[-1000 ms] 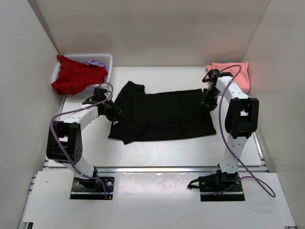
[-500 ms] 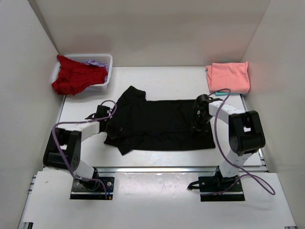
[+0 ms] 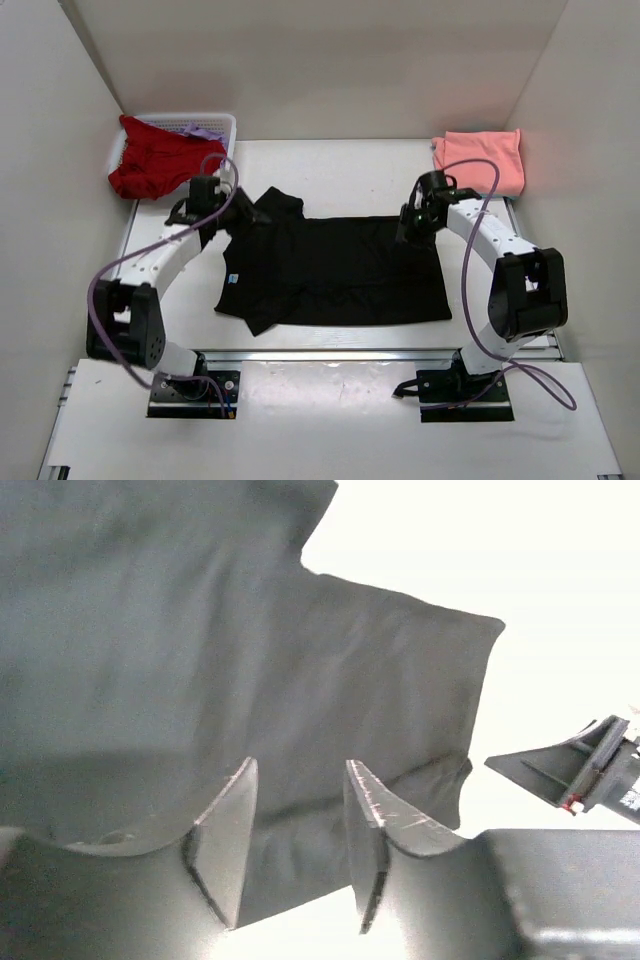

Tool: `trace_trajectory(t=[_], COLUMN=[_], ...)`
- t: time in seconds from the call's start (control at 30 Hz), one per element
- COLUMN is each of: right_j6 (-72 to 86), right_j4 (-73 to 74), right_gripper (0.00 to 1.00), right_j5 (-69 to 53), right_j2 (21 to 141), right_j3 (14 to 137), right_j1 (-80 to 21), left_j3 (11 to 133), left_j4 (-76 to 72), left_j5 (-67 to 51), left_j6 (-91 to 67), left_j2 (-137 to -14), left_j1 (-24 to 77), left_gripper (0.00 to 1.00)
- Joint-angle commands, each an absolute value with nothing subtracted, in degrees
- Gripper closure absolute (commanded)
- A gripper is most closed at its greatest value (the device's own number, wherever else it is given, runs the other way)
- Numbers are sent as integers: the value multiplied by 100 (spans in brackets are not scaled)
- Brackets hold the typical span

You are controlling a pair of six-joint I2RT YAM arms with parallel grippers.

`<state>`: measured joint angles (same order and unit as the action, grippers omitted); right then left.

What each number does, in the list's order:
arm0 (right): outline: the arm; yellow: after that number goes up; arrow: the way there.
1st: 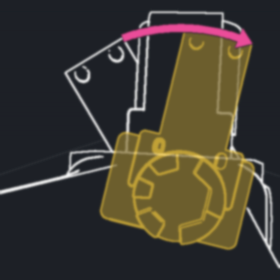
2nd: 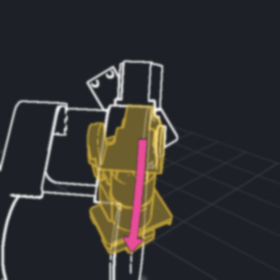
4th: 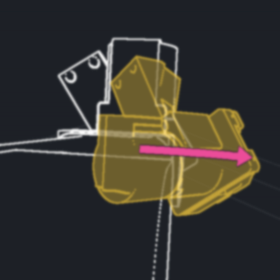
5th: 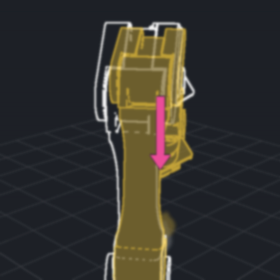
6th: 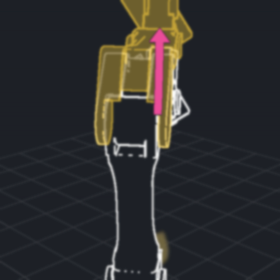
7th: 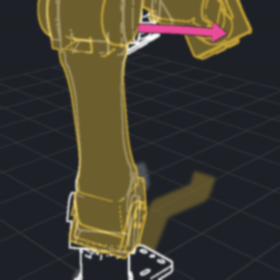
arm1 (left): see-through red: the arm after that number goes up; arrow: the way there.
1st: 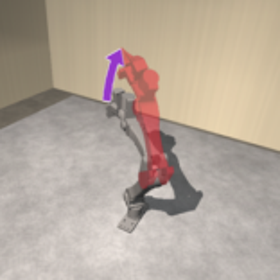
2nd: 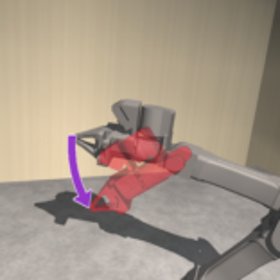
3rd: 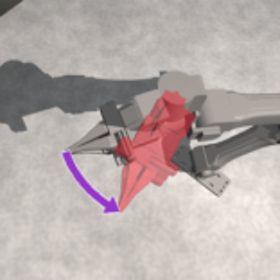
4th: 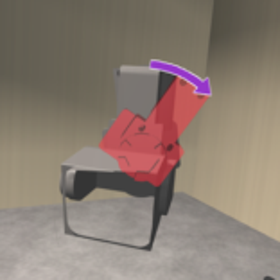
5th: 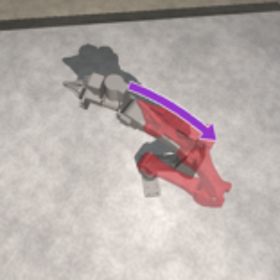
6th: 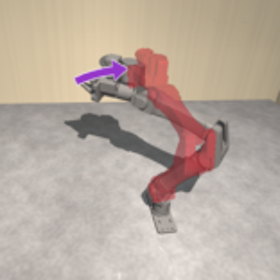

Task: Fold and stack the t-shirts
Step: Grap the side of the flattened tshirt furthest away from the robot with both arms

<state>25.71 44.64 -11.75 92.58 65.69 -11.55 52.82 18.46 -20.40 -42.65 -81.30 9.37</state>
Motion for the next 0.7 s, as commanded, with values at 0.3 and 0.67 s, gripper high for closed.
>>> trace_trajectory(t=[0.3, 0.67], right_j6=[2478, 2399], right_j4=[4746, 5097], right_gripper=[55, 57], right_j5=[-1257, -1231], right_j2=[10037, 10994], right_j3=[8568, 9368], right_j1=[-853, -712], left_j3=[7741, 9324], left_j4=[1440, 1925], left_j5=[-1479, -238], left_j6=[-2841, -1907], left_j2=[-10835, -11996], left_j1=[870, 844], left_gripper=[41, 35])
